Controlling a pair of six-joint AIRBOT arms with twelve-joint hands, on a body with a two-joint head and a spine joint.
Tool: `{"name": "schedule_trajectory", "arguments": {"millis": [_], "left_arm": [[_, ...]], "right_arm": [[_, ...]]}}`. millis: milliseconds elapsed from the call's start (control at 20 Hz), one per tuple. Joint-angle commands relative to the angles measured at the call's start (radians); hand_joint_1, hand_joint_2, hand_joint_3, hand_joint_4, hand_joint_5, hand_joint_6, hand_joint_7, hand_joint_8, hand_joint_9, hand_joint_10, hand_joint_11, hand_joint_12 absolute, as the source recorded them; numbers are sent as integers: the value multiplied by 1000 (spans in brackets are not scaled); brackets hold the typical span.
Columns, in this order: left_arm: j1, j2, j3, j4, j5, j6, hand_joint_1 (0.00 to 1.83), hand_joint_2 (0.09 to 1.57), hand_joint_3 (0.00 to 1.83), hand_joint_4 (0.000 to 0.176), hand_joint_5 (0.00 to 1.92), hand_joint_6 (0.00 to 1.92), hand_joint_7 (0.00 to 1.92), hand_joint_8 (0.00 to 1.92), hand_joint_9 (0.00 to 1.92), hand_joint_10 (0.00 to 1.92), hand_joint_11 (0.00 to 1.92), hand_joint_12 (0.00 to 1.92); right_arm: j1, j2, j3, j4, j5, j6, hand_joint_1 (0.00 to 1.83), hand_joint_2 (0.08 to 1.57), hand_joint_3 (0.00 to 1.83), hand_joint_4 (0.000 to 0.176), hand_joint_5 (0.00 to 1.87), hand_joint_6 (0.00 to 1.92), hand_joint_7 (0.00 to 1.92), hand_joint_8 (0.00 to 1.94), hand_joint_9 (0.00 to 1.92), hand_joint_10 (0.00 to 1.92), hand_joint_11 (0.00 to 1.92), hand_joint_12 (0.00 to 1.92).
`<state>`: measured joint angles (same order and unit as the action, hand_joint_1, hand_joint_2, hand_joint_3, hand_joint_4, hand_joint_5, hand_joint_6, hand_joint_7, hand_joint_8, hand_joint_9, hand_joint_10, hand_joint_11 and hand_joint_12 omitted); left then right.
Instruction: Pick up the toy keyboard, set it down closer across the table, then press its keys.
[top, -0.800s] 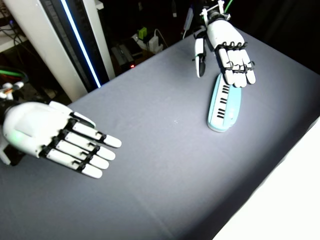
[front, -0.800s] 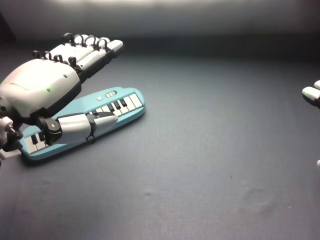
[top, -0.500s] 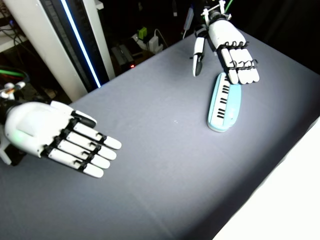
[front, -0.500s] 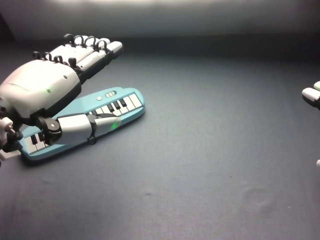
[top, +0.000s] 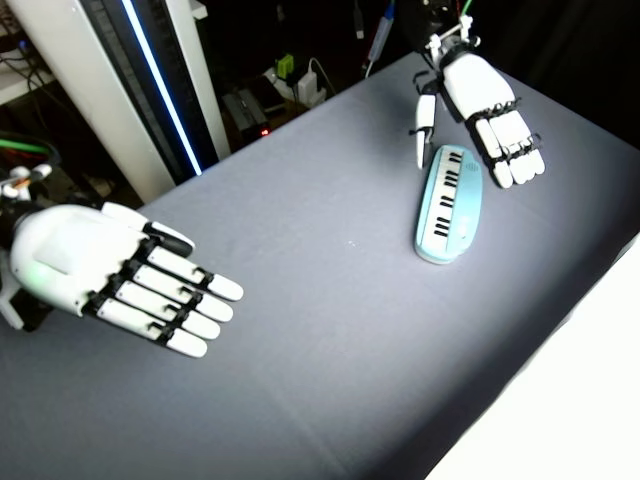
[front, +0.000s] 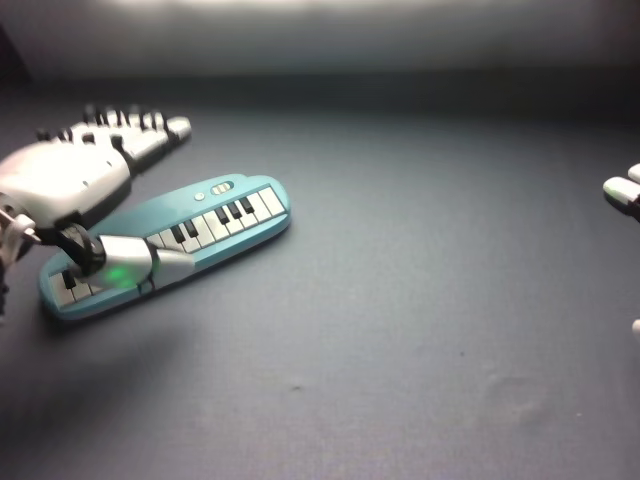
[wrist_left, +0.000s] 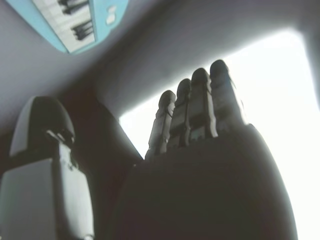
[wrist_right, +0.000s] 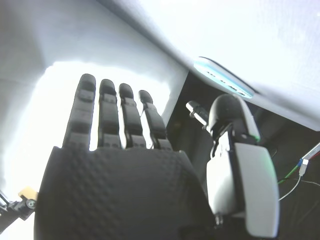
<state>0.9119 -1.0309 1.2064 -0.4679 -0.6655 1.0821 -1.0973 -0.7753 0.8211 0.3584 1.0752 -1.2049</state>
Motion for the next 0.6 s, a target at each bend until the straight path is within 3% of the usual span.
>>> {"name": "schedule_trajectory", "arguments": {"millis": [0, 150, 200, 300, 400, 550], "left_arm": [[-15, -9, 17, -20, -51, 25, 638, 986, 0, 95, 0, 0, 0, 0, 0, 0, 0, 0], [-19, -39, 55, -86, 24, 94, 611, 941, 0, 104, 0, 0, 0, 0, 0, 0, 0, 0], [-22, -48, 62, -116, 43, 139, 623, 935, 0, 134, 0, 0, 0, 0, 0, 0, 0, 0], [-31, -57, 68, -154, 63, 201, 658, 902, 0, 163, 0, 0, 0, 0, 0, 0, 0, 0], [-37, -62, 68, -183, 71, 249, 681, 898, 0, 174, 0, 0, 0, 0, 0, 0, 0, 0], [-37, -80, 94, -217, 101, 257, 765, 904, 0, 176, 0, 0, 0, 0, 0, 0, 0, 0]], "right_arm": [[10, 2, 5, -1, 113, -1, 262, 1268, 2, 24, 0, 0, 0, 0, 0, 0, 0, 0], [10, 2, 5, -1, 113, 0, 244, 1270, 2, 15, 0, 0, 0, 0, 0, 0, 0, 0], [9, 2, 5, 0, 113, 2, 240, 1273, 3, 12, 0, 0, 0, 0, 0, 0, 0, 0], [8, 2, 5, 1, 113, 3, 250, 1272, 2, 4, 0, 0, 0, 0, 0, 0, 0, 0], [7, 2, 5, 1, 113, 5, 253, 1277, 4, 0, 0, 0, 0, 0, 0, 0, 0, 0], [7, 2, 5, 1, 114, 8, 292, 1273, 0, 0, 0, 0, 0, 0, 0, 0, 0, 0]]}}
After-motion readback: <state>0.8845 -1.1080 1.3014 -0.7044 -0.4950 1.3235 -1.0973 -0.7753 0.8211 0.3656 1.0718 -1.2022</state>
